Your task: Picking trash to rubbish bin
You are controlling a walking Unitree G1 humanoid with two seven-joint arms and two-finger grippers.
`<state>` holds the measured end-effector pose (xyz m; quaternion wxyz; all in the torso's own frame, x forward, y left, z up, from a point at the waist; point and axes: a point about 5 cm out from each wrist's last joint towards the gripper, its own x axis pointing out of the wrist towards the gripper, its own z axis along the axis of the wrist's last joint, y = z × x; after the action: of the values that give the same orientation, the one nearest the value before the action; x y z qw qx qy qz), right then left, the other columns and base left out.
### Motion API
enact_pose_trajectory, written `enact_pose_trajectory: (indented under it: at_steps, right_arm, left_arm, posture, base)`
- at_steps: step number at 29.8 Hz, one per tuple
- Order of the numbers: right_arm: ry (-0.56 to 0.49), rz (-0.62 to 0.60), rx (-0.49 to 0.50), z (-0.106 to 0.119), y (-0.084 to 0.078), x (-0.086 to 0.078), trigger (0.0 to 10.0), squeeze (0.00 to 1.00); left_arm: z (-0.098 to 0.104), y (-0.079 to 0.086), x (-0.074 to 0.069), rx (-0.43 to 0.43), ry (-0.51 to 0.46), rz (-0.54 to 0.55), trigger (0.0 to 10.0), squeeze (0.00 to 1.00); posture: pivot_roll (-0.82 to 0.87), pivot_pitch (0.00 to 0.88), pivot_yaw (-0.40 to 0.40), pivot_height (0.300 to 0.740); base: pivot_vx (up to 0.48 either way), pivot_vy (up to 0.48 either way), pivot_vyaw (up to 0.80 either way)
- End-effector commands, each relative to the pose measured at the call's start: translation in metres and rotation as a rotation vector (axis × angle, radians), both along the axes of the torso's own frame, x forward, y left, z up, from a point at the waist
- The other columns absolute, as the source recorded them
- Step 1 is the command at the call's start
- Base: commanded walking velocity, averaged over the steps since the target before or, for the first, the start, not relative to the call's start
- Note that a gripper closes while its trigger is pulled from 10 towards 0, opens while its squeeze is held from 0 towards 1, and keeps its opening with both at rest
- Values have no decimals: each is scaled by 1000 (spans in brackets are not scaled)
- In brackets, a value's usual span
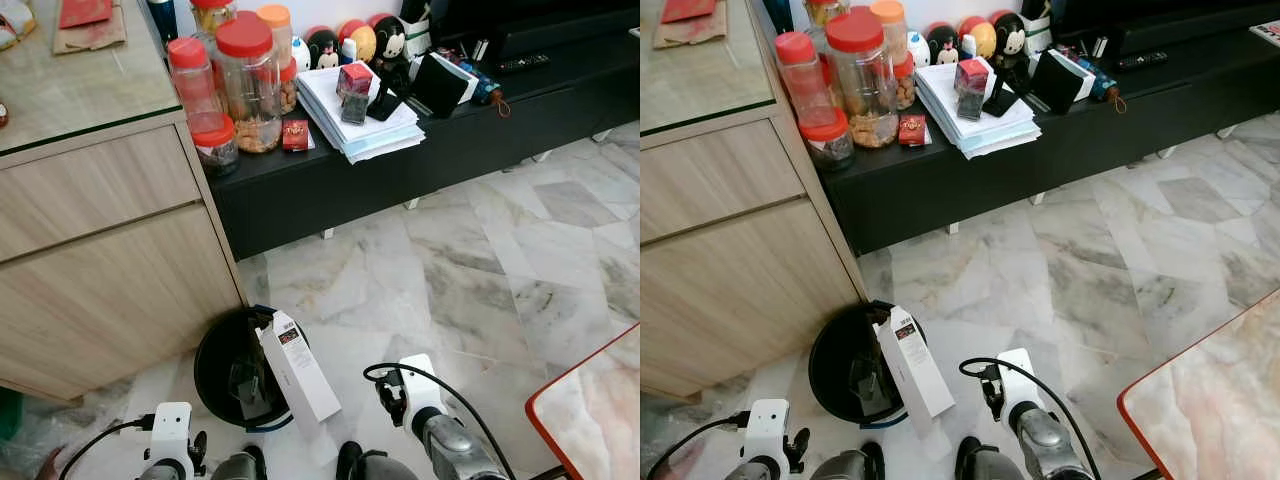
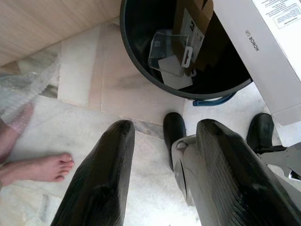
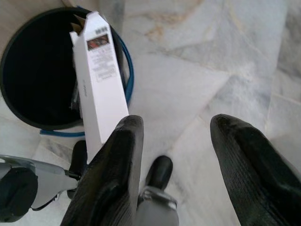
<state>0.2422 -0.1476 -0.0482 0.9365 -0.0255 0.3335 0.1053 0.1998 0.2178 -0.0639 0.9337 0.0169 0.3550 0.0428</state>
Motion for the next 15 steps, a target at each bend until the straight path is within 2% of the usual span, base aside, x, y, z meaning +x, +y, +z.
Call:
enact_pose_trajectory:
  at_steps: [1,4,15]
  right_arm:
    - [40,-38,3,-6,-3,-8,10000,0]
    - [53,-45,-5,-8,-4,-11,10000,0]
    - [143,-97,-23,-24,-12,-35,10000,0]
  left_arm:
    - [-7,-2,-10,-10,46,16,10000,0]
    - [-6,-2,-9,-19,41,16,10000,0]
    - [-8,-3,-12,-15,57,5,10000,0]
  posture:
    - [128,190,-23,740]
    - [126,190,-23,740]
    - [130,185,-26,740]
  base:
    - [0,0,0]
    - [0,0,0]
    - [0,0,0]
